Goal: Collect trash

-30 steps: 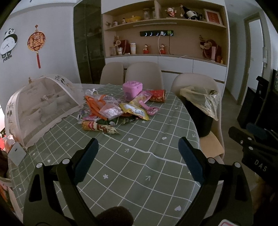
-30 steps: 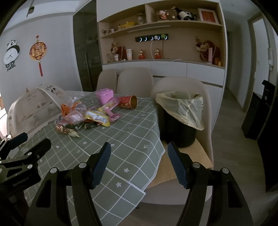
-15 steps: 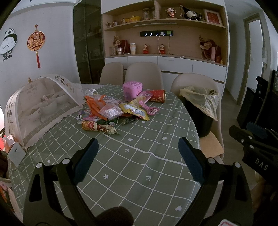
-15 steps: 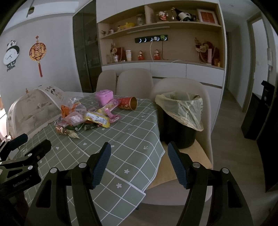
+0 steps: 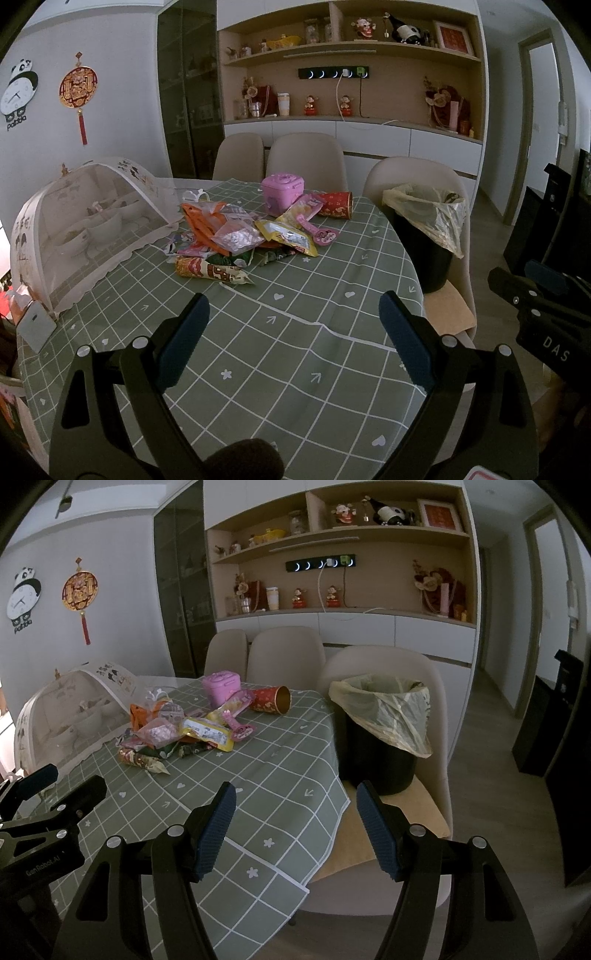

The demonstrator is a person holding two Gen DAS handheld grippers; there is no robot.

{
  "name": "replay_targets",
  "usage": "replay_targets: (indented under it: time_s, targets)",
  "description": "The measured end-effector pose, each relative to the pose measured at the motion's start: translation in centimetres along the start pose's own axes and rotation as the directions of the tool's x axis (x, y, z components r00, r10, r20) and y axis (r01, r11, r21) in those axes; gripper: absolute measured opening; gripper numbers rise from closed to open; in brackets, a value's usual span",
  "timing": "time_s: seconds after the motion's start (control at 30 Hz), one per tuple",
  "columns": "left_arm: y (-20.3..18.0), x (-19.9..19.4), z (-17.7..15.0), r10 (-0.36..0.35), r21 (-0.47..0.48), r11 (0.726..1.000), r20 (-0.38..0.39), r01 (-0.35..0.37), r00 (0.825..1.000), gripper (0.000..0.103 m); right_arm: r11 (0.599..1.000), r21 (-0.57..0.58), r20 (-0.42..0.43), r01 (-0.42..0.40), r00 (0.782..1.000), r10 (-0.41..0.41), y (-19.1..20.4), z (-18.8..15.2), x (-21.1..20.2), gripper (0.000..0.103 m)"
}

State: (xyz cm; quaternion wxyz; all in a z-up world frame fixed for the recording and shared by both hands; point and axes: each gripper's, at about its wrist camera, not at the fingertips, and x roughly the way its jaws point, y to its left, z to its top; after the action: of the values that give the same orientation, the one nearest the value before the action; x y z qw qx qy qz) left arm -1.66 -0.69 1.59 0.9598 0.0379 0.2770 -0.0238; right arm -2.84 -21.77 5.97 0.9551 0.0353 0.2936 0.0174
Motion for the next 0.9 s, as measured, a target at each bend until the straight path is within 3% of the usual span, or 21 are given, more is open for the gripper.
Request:
replay_targets:
  time_s: [0.63, 0.9]
  targets:
    - [0.3, -0.3, 0.0, -0.001, -0.012, 1.000, 0.004, 0.001, 1.000, 0.089, 1.000, 0.000, 0.006, 0.004, 1.000, -0.004, 0.0, 0.0, -0.1, 0.064]
    - [1.6, 1.8, 0.2, 0.007, -0.023, 1.000, -0.018, -0.007, 1.000, 0.089, 0.999, -0.019, -0.006, 0.032, 0.999, -0.032, -0.1, 0.1, 0.9, 0.064]
